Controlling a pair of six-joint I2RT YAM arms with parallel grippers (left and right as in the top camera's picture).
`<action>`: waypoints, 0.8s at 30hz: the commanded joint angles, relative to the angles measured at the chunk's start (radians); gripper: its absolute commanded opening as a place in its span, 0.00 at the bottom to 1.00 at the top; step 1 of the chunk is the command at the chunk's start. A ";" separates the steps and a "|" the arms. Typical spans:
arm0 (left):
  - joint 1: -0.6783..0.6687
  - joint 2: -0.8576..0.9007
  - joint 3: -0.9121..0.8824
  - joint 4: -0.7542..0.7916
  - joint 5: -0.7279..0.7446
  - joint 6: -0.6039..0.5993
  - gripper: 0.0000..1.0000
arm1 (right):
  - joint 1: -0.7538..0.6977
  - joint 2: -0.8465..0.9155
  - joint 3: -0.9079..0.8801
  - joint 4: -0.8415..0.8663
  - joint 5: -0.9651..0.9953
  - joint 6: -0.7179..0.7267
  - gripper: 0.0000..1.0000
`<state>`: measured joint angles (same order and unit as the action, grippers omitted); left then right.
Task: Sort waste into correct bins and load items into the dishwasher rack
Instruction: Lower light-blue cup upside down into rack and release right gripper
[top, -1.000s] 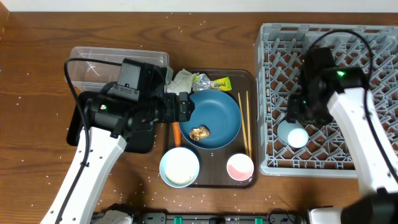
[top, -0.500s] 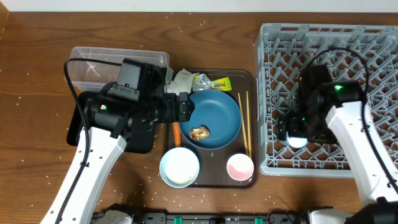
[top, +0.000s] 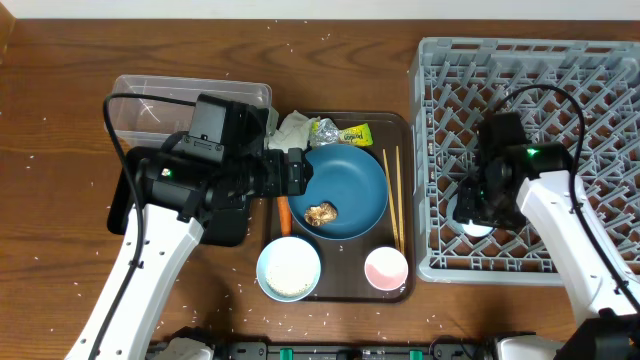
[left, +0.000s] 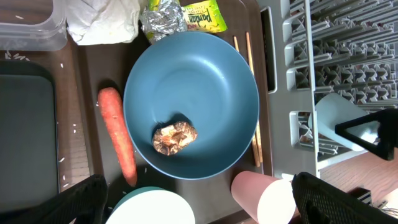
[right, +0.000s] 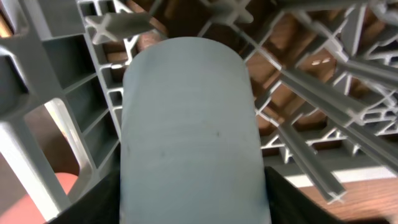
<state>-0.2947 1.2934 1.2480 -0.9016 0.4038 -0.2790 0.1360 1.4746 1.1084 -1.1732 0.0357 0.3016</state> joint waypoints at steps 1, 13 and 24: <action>0.003 -0.007 0.013 -0.003 -0.012 0.024 0.96 | 0.013 -0.003 0.031 -0.008 0.017 -0.003 0.33; 0.003 -0.007 0.013 -0.003 -0.013 0.024 0.96 | -0.033 -0.005 0.195 -0.144 0.044 -0.026 0.26; 0.003 -0.007 0.013 -0.003 -0.013 0.024 0.96 | -0.283 -0.005 0.330 -0.241 0.046 -0.101 0.33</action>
<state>-0.2947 1.2934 1.2480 -0.9020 0.4034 -0.2714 -0.0875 1.4746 1.4155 -1.4052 0.0616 0.2436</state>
